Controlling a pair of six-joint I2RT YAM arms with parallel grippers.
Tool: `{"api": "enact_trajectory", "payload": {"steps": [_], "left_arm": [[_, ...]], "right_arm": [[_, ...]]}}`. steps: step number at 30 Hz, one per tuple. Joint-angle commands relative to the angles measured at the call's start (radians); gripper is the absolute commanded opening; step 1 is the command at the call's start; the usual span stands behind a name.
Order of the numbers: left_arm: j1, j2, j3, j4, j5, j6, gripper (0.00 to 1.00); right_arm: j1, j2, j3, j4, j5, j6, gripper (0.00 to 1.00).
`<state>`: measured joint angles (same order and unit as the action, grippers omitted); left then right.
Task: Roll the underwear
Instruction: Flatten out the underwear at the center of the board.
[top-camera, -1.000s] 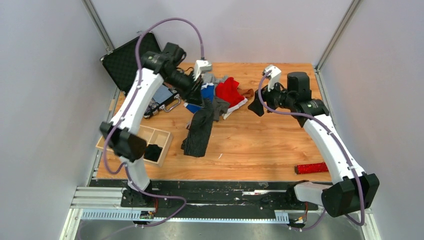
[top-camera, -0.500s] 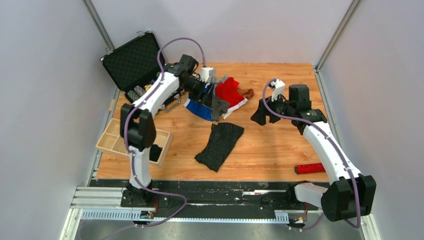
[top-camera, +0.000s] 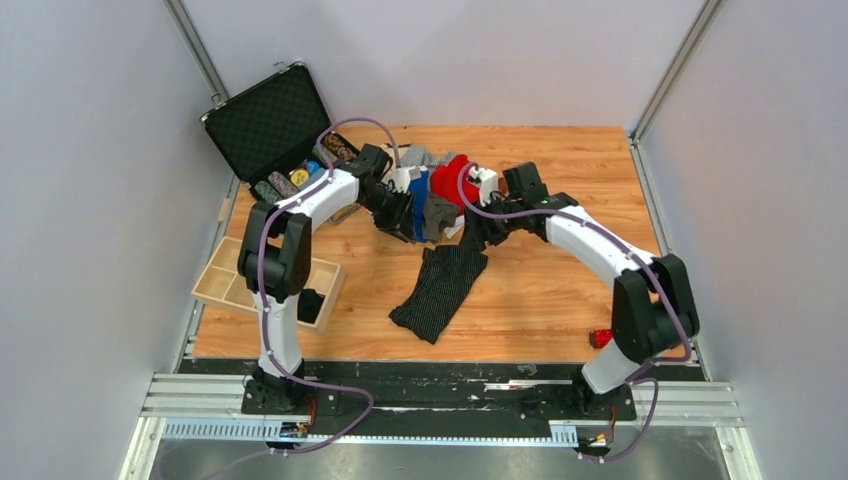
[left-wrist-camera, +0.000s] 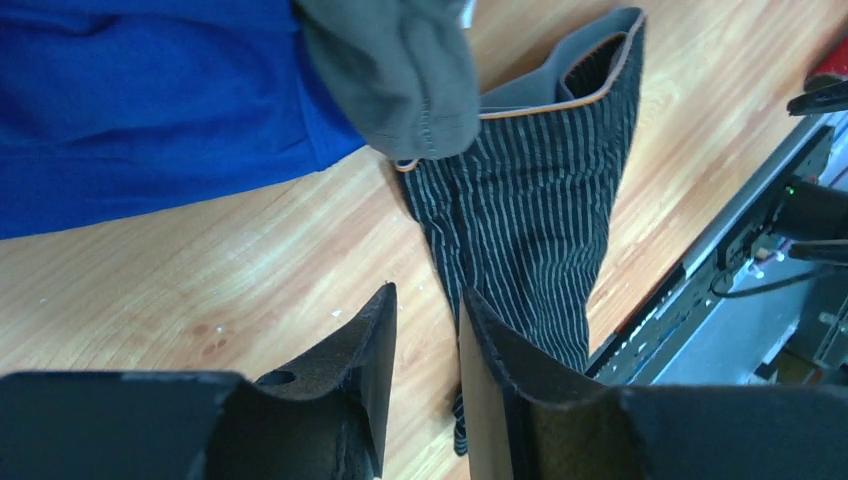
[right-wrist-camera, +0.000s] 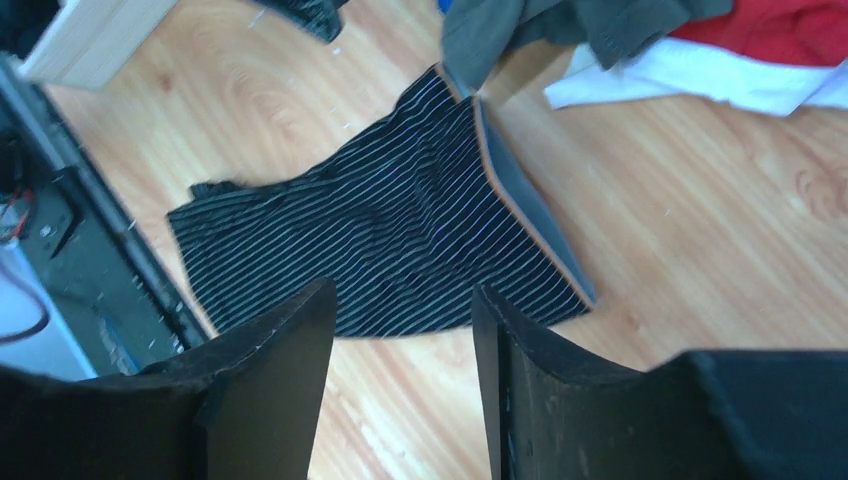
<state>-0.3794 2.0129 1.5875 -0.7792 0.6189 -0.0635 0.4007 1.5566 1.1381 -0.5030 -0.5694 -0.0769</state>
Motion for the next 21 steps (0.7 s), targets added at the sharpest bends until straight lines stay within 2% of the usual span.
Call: {"api": "enact_trajectory", "payload": {"steps": [1, 3, 5, 12, 18, 21], "left_arm": [[0.009, -0.008, -0.058, 0.150, 0.006, -0.094, 0.40], [0.008, -0.007, -0.093, 0.188, -0.012, -0.122, 0.50], [0.008, -0.001, -0.128, 0.229, -0.024, -0.146, 0.52], [0.002, 0.042, -0.180, 0.345, 0.023, -0.206, 0.47], [-0.035, 0.094, -0.176, 0.430, 0.080, -0.224, 0.46], [-0.052, 0.122, -0.155, 0.417, 0.076, -0.216, 0.40]], "right_arm": [[0.074, 0.108, 0.097, 0.084, 0.123, 0.018, 0.52], [0.108, 0.156, 0.121, 0.100, 0.179, -0.001, 0.55], [0.118, 0.205, 0.153, 0.102, 0.173, -0.025, 0.55], [0.119, 0.341, 0.214, 0.113, 0.124, -0.181, 0.56], [0.120, 0.368, 0.216, 0.115, 0.123, -0.198, 0.56], [0.119, 0.367, 0.207, 0.117, 0.127, -0.199, 0.57]]}}
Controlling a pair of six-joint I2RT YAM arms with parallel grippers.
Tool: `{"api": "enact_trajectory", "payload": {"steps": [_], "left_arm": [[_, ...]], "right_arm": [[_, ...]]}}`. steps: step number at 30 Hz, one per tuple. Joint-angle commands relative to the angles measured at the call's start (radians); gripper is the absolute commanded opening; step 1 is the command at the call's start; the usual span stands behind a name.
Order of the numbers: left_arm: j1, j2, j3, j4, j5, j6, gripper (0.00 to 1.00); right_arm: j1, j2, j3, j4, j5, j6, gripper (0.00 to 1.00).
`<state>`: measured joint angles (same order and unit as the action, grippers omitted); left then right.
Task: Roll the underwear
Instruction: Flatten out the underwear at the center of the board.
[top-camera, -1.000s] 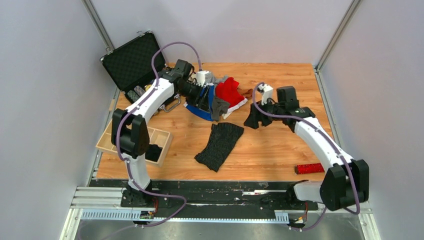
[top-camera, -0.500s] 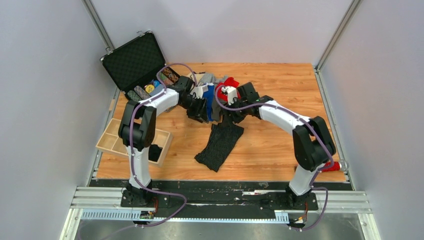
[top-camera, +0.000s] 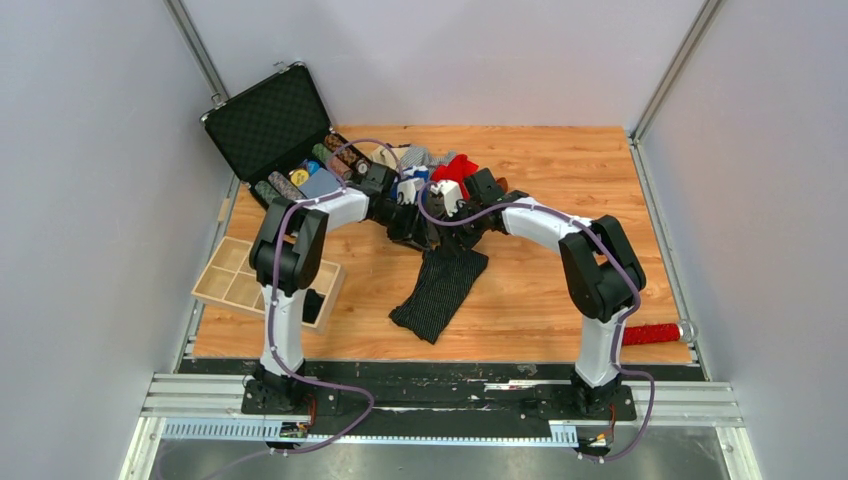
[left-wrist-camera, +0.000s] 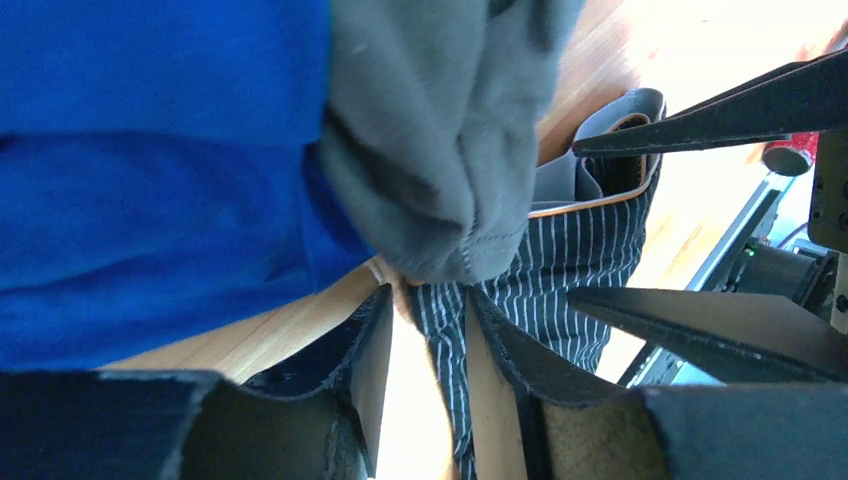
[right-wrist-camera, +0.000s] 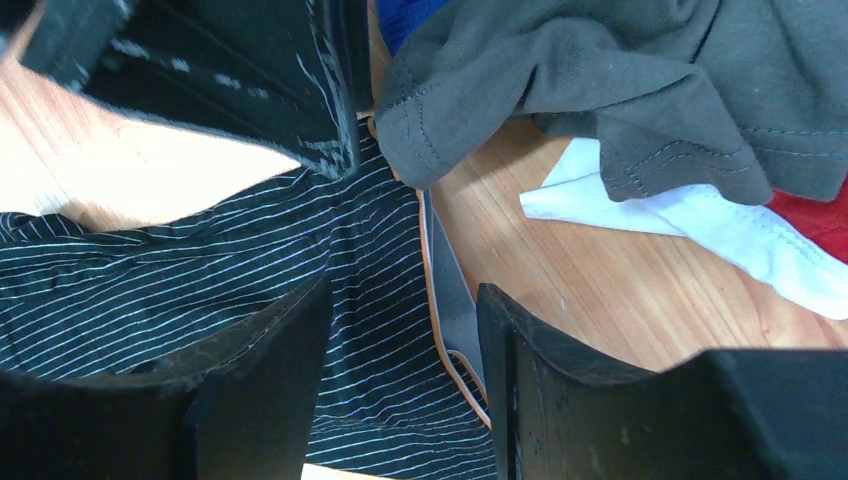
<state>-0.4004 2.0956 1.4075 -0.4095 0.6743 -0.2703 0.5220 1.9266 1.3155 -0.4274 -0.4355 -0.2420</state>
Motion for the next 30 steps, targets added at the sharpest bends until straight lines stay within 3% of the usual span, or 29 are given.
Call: {"api": "enact_trajectory", "payload": {"steps": [1, 7, 8, 11, 19, 30], "left_arm": [[-0.035, 0.042, 0.030, 0.047, 0.021, -0.007, 0.38], [-0.037, 0.039, 0.049, 0.021, 0.006, 0.013, 0.13], [-0.037, 0.033, 0.049, 0.012, 0.001, 0.025, 0.10], [-0.030, -0.027, 0.038, -0.004, -0.013, 0.051, 0.00], [0.033, -0.233, -0.059, 0.007, -0.034, 0.081, 0.00], [0.069, -0.323, -0.053, -0.149, -0.051, 0.170, 0.00]], "right_arm": [[-0.002, -0.003, 0.028, 0.042, -0.006, -0.034, 0.57], [0.000, -0.009, 0.014, 0.052, 0.001, -0.040, 0.57], [-0.002, -0.008, 0.012, 0.054, 0.003, -0.046, 0.53], [-0.002, -0.013, 0.010, 0.054, 0.014, -0.083, 0.27], [-0.034, -0.155, -0.053, -0.024, -0.024, -0.145, 0.00], [-0.119, -0.391, -0.280, -0.061, 0.039, -0.196, 0.04]]}}
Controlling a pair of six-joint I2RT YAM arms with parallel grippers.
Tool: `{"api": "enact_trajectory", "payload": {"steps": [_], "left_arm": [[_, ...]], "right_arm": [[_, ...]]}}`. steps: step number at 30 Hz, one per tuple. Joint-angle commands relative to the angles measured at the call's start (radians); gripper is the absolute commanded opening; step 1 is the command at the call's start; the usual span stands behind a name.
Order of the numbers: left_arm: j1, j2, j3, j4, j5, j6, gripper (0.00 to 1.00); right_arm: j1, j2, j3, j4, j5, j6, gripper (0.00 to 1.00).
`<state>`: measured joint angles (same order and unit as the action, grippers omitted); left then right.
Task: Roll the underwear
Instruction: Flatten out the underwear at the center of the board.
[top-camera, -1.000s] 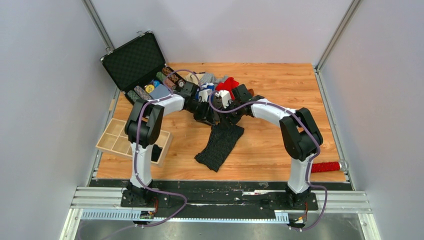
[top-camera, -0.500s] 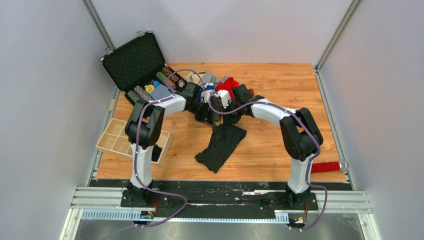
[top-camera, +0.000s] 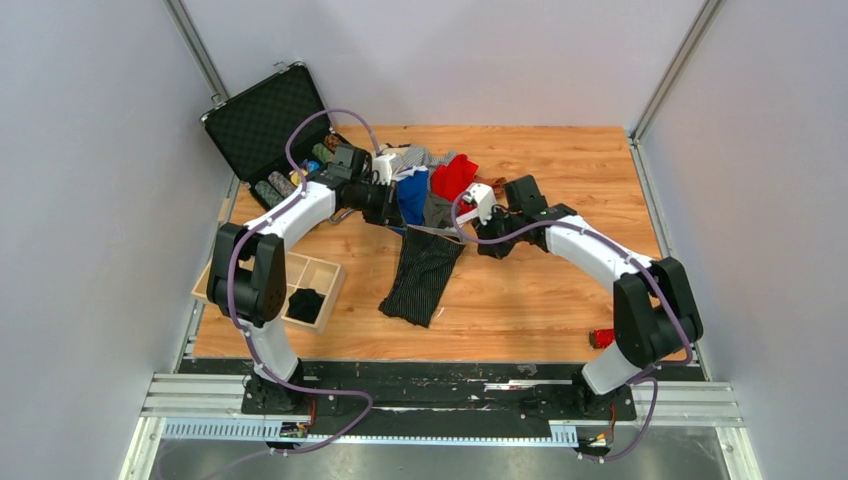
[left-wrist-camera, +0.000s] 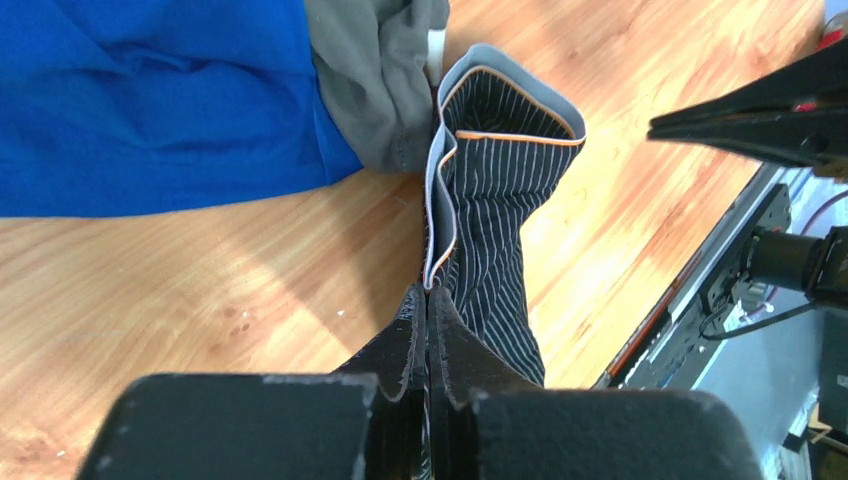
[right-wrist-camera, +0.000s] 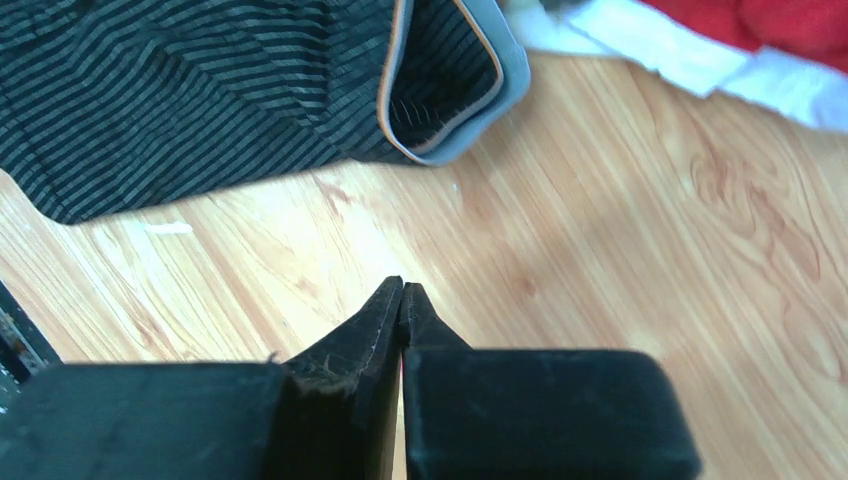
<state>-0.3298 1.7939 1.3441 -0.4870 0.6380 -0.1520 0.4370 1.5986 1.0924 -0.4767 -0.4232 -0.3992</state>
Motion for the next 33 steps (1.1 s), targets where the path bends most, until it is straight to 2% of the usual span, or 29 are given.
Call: {"api": "enact_trajectory", "payload": {"steps": [1, 3, 7, 9, 12, 14, 15, 17, 24, 33], "left_arm": [[-0.001, -0.021, 0.013, -0.086, -0.025, 0.053, 0.00], [-0.001, -0.020, 0.018, -0.093, -0.032, 0.052, 0.00], [-0.002, -0.015, 0.005, -0.084, -0.034, 0.040, 0.00], [-0.001, -0.008, 0.000, -0.075, -0.039, 0.035, 0.00], [-0.002, 0.008, -0.001, -0.071, -0.039, 0.029, 0.00], [-0.002, 0.017, 0.002, -0.074, -0.040, 0.029, 0.00], [-0.002, 0.017, 0.003, -0.073, -0.040, 0.029, 0.00], [-0.002, 0.020, 0.001, -0.072, -0.039, 0.030, 0.00], [-0.002, 0.004, 0.014, -0.083, -0.039, 0.032, 0.00], [-0.001, 0.014, 0.019, -0.088, -0.027, 0.034, 0.00]], "right_arm": [[-0.040, -0.071, -0.061, -0.013, 0.034, -0.030, 0.05], [-0.043, -0.081, -0.039, -0.015, 0.018, 0.033, 0.11], [-0.010, -0.023, 0.092, -0.021, -0.095, 0.227, 0.32], [0.032, 0.046, 0.170, -0.028, -0.115, 0.265, 0.35], [0.087, 0.153, 0.242, -0.028, -0.128, 0.271, 0.34], [0.115, 0.207, 0.269, -0.001, -0.044, 0.290, 0.54], [0.122, 0.228, 0.280, 0.013, -0.010, 0.291, 0.59], [0.123, 0.262, 0.297, 0.030, 0.001, 0.271, 0.61], [0.123, 0.326, 0.315, 0.034, 0.008, 0.092, 0.56], [0.124, 0.353, 0.316, 0.062, 0.035, 0.055, 0.48]]}}
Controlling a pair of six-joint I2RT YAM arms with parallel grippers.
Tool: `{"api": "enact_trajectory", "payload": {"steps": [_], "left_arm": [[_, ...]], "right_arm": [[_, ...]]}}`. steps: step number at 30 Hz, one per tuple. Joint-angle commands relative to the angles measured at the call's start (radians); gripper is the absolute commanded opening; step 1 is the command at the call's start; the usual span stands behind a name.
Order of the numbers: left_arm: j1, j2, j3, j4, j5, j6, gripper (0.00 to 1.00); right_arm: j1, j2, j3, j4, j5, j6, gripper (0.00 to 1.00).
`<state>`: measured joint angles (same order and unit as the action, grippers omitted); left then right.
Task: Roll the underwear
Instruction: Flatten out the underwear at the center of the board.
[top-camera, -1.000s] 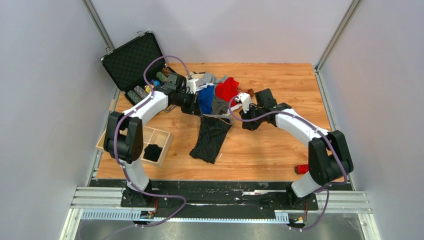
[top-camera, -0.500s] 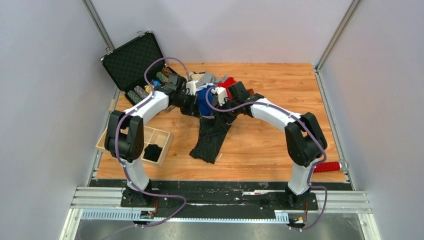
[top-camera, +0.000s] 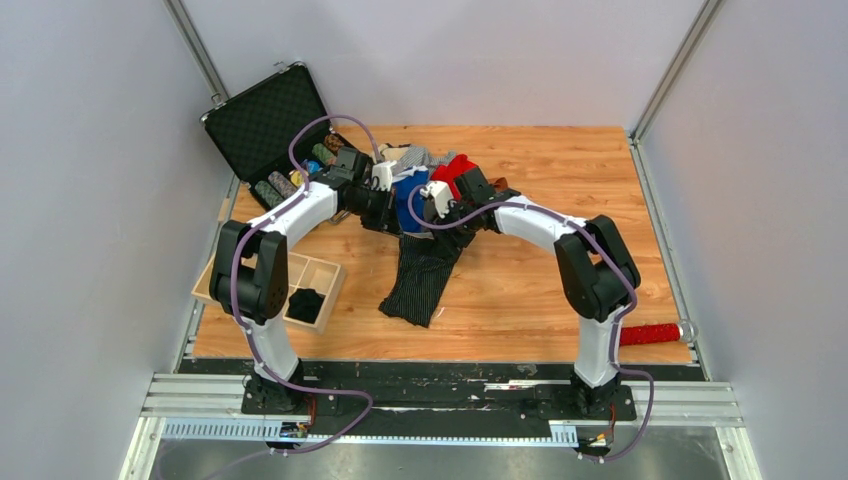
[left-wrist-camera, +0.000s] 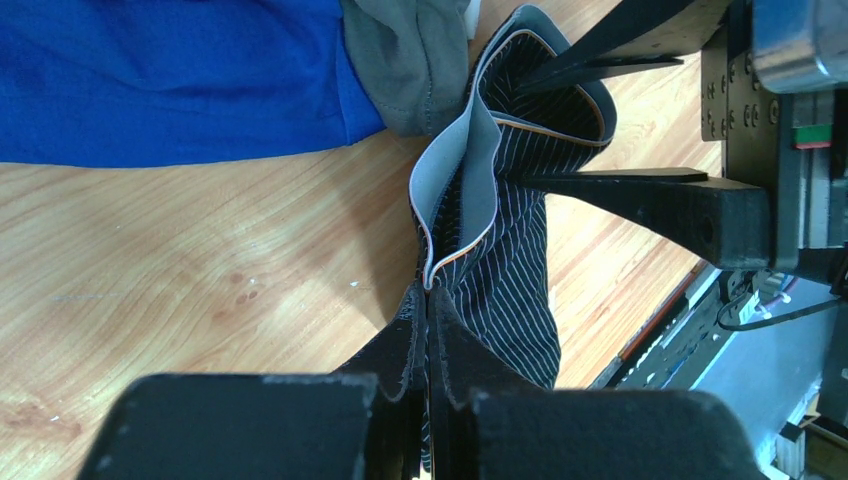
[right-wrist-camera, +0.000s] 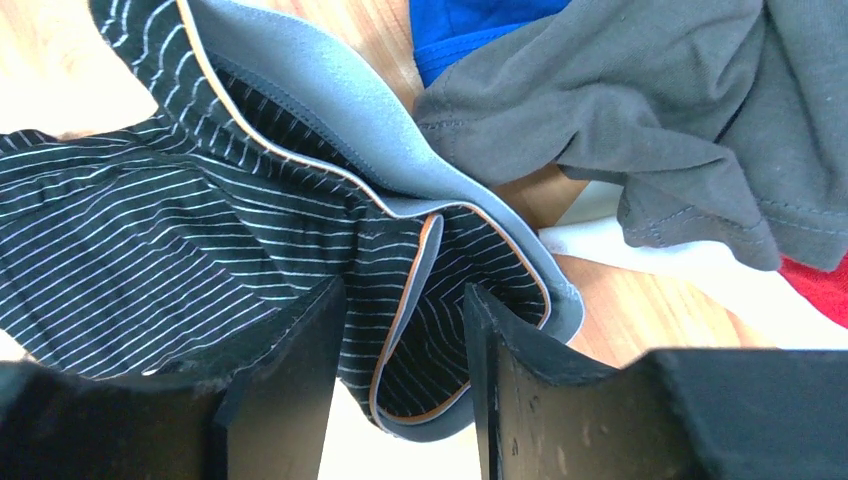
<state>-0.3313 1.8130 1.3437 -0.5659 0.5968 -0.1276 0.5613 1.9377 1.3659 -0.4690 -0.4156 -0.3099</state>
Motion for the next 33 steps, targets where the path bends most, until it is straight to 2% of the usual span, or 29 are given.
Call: {"api": "enact_trajectory", "payload": {"steps": [1, 3, 7, 9, 13, 18, 23, 25, 26, 28, 29, 31, 33], "left_arm": [[0.000, -0.004, 0.020, -0.009, 0.014, 0.009, 0.00], [0.000, -0.003, 0.019, -0.008, 0.015, 0.009, 0.00], [0.001, -0.002, 0.025, -0.008, 0.009, 0.011, 0.00], [0.001, 0.000, 0.030, -0.012, 0.007, 0.014, 0.00], [0.003, -0.002, 0.028, -0.021, 0.005, 0.022, 0.00], [0.005, -0.001, 0.012, -0.020, 0.004, 0.025, 0.00], [0.005, 0.009, 0.023, -0.024, 0.007, 0.023, 0.00], [0.005, 0.011, 0.028, -0.027, 0.010, 0.023, 0.00], [0.005, 0.013, 0.032, -0.028, 0.010, 0.023, 0.00], [0.005, 0.016, 0.033, -0.028, 0.009, 0.022, 0.00], [0.005, 0.016, 0.035, -0.027, 0.010, 0.021, 0.00], [0.005, 0.018, 0.039, -0.024, 0.006, 0.019, 0.00], [0.005, 0.016, 0.042, -0.022, 0.002, 0.015, 0.00]], "right_arm": [[0.000, 0.016, 0.046, 0.055, 0.029, -0.035, 0.48], [0.000, 0.029, 0.054, 0.053, 0.019, -0.037, 0.44], [0.000, 0.043, 0.076, 0.016, -0.064, -0.048, 0.19], [-0.003, 0.015, 0.079, -0.019, -0.118, -0.076, 0.12], [-0.011, -0.104, 0.036, -0.071, -0.114, -0.162, 0.10], [-0.025, -0.301, -0.171, -0.112, -0.083, -0.426, 0.06], [-0.103, -0.436, -0.405, -0.051, -0.060, -0.621, 0.18], [-0.155, -0.456, -0.479, 0.031, -0.023, -0.630, 0.21], [-0.188, -0.459, -0.501, 0.064, -0.007, -0.621, 0.28], [-0.241, -0.456, -0.511, 0.139, 0.037, -0.556, 0.44], [-0.257, -0.449, -0.496, 0.160, 0.064, -0.507, 0.49], [-0.272, -0.424, -0.424, 0.145, 0.095, -0.356, 0.54], [-0.276, -0.399, -0.318, 0.032, 0.058, -0.177, 0.56]]}}
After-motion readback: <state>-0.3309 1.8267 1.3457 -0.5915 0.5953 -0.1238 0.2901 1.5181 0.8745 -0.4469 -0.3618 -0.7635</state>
